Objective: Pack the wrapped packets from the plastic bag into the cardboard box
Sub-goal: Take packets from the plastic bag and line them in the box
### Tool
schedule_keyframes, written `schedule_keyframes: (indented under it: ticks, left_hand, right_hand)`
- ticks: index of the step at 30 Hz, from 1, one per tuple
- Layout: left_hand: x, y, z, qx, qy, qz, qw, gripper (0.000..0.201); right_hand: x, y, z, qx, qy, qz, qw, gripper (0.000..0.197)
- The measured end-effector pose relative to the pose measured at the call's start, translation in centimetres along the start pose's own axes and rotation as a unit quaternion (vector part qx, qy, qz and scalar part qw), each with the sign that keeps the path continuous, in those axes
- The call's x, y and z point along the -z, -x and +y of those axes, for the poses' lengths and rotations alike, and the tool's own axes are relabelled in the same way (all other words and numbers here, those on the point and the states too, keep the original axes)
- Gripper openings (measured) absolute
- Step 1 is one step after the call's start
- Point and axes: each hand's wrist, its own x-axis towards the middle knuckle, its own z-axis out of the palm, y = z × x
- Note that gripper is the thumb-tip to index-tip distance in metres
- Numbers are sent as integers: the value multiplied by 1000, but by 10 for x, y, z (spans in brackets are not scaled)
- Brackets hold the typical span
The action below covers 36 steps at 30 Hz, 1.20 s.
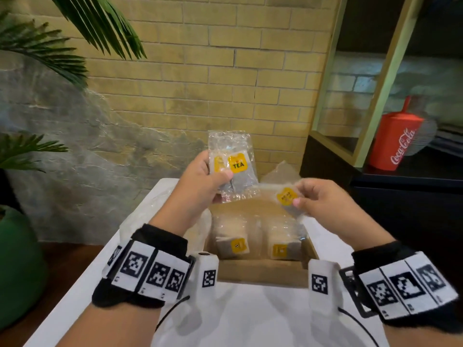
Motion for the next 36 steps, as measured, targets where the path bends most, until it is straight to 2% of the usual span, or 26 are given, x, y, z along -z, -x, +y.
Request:
schedule_keyframes:
  ticks: [1, 3, 6, 10, 14, 17, 20, 23, 28, 32, 34, 36]
  left_hand:
    - [2, 0, 1, 0, 2, 1, 1000, 27]
    - [5, 0, 4, -4, -1, 2, 1000, 28]
    - [4, 2, 6, -6, -16, 1, 1000, 27]
    - [-3, 7, 8, -4, -48, -24, 999, 24]
    - [-6, 10, 12, 4, -50, -39, 998, 26]
    - [-5, 11, 14, 8, -55, -39, 998, 26]
    - [-4, 11, 15, 10, -54, -35, 998, 25]
    - [-3, 11, 16, 7, -54, -36, 998, 25]
    - [-4, 12, 18, 4, -52, -39, 998, 26]
    - [-3, 13, 19, 2, -45, -42, 998, 26]
    - [-3, 13, 19, 1, -41, -44, 998, 25]
    - [-3, 13, 20, 1, -33, -46, 998, 25]
  right_hand:
    - [-1, 0, 5, -7, 86, -49, 995, 11]
    - [-7, 1, 14, -22, 238, -135, 962, 12]
    - [-20, 5, 26, -42, 336, -206, 918, 23]
    - [-31, 8, 30, -60, 389, -199, 898, 19]
    - [-31, 3, 24, -62, 406, -162, 897, 21]
    - [-28, -1, 20, -37, 397, -119, 909, 21]
    - [-29, -3, 12, 9, 346, -69, 936, 19]
    - [-41, -4, 1, 66, 325, -100, 938, 21]
    - [-74, -8, -14, 136, 401, -157, 892, 39]
    - [-88, -14, -31, 109, 470, -192, 854, 47]
    - [-95, -15, -34, 122, 522, -194, 821, 49]
    - [-100, -15, -35, 135, 547, -187, 805, 46]
